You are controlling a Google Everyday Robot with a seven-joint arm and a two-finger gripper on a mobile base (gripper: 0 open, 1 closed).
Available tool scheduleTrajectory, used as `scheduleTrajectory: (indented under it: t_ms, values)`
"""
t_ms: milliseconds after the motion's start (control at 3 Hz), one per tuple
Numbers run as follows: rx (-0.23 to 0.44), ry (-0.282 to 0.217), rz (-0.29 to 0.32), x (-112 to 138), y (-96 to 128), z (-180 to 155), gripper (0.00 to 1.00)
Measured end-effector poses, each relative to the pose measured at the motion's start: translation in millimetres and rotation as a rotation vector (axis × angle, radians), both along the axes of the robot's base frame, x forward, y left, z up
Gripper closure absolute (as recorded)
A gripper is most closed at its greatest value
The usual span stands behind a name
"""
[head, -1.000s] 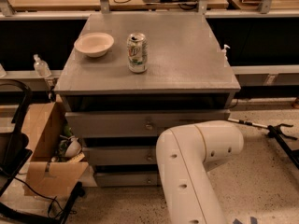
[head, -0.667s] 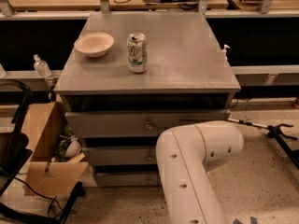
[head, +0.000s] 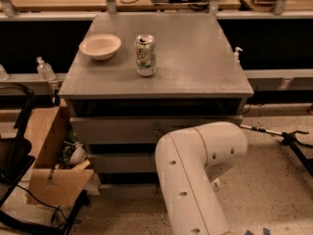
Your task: Open bottom drawer
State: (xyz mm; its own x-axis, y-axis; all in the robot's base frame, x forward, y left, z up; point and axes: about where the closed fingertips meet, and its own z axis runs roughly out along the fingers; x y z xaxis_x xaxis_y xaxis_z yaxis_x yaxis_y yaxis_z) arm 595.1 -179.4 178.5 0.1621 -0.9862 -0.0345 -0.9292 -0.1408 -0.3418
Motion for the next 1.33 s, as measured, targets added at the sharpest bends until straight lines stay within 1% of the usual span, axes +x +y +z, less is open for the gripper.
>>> scheduleTrajectory:
  t_ms: [333,667,1000,1333]
  values:
    - [0.0,0.0,0.0,0,0,3,1.0]
    - [0.0,0.0,0.0,0,0,3,1.0]
    - [0.016,0.032,-0.012,-22,-9,-1,1.0]
    - [0.016,0.032,-0.012,-22,-9,4,1.0]
